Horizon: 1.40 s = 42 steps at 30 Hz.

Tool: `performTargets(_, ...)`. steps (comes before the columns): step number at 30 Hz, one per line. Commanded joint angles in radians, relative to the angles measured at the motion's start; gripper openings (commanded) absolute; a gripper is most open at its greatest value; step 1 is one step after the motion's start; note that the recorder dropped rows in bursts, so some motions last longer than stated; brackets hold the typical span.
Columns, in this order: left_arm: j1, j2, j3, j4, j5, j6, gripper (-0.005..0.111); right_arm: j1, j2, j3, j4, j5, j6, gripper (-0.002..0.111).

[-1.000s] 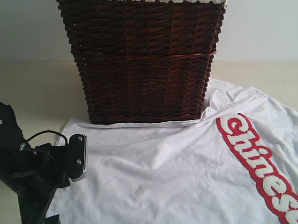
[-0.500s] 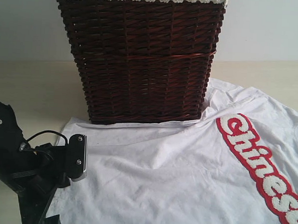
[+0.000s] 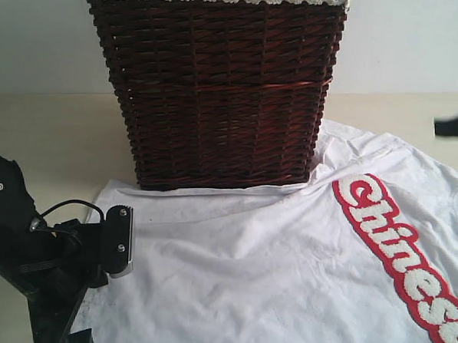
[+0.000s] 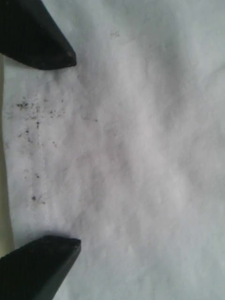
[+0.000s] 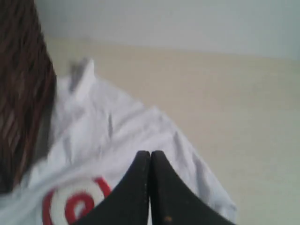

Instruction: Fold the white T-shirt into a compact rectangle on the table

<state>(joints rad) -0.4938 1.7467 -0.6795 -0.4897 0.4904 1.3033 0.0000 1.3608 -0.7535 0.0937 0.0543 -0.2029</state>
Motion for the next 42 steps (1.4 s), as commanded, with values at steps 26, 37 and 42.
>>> performTargets(26,-0.007,0.035,0.012,0.029,-0.001,0.002,0.092,0.26,0.639,-0.731,0.601,0.096,-0.043,0.0)
performTargets(37,-0.007,0.035,0.012,0.029,-0.001,0.002,0.092,0.103,0.706,-0.725,0.507,0.085,-0.277,0.0)
performTargets(42,-0.007,0.035,0.012,0.029,-0.001,0.002,0.092,0.105,0.809,-0.732,0.507,-0.036,-0.383,0.0)
